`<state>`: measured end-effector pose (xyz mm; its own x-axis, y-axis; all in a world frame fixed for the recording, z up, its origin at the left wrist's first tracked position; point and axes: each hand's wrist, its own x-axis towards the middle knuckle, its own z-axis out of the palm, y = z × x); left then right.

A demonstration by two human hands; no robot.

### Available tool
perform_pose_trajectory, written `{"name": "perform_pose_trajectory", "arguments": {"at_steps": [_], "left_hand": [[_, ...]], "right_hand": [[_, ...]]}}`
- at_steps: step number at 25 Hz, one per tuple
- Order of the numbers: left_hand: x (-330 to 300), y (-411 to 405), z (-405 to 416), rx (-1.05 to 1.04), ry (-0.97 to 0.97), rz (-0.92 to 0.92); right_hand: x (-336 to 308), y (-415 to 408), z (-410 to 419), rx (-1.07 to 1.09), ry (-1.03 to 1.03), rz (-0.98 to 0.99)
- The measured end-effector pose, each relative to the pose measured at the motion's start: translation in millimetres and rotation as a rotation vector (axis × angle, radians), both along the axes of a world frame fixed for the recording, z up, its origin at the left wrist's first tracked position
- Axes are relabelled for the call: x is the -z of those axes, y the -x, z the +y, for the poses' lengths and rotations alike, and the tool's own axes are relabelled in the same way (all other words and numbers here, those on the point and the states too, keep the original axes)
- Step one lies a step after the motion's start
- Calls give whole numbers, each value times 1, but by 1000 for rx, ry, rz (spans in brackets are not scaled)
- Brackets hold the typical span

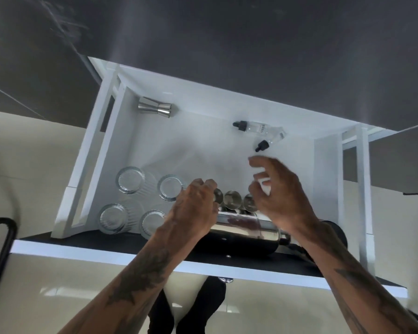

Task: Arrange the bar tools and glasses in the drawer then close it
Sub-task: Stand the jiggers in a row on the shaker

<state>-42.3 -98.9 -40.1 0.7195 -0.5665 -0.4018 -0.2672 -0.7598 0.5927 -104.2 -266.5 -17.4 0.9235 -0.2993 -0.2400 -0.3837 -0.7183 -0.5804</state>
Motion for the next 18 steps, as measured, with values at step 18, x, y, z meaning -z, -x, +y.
{"name": "perform_pose_trajectory", "arguments": {"at_steps": [18], "left_hand": [[-4,4,1,10,-18,-15]], "right_hand": [[43,-157,57,-156,-42,-136]]}}
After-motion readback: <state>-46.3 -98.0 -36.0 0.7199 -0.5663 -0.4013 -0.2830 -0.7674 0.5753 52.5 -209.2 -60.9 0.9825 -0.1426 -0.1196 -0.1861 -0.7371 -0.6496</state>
